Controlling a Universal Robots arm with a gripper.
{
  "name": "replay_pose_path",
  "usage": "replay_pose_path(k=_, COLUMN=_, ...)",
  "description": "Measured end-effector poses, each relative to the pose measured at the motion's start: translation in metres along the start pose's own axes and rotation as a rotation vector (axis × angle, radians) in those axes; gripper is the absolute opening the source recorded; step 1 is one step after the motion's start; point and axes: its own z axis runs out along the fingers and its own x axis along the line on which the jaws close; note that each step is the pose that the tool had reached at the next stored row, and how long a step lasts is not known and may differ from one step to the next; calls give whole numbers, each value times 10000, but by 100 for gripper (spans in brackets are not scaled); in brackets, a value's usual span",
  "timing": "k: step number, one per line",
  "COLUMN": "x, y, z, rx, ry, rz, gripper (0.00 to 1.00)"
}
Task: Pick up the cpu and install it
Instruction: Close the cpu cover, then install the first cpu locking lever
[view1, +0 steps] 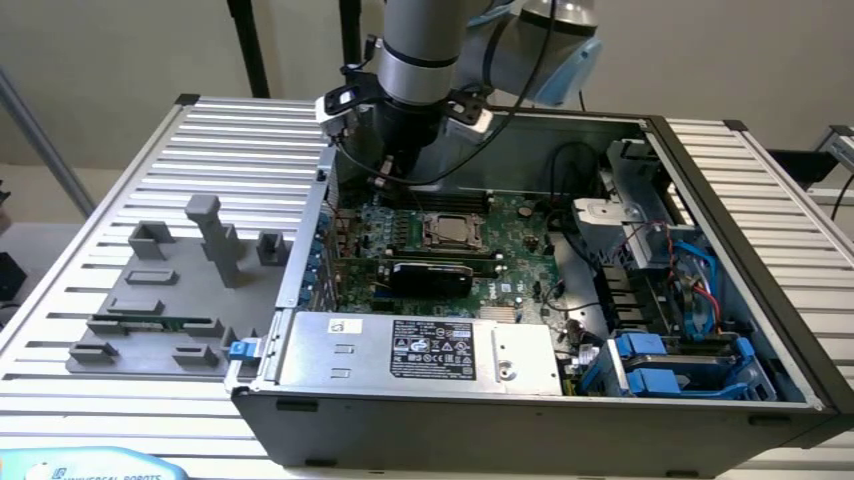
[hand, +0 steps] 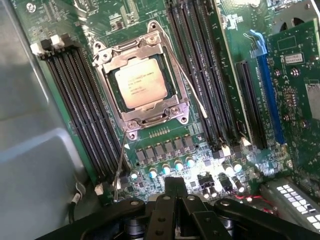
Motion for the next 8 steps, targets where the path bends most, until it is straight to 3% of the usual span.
replay_pose_path(k=3, x=-4, y=-11, z=1, rx=49, ry=91, rz=203, gripper=11)
replay_pose_path(k=8, x=-13, y=-34, z=1, rx=193, ry=338, rz=464, gripper=11)
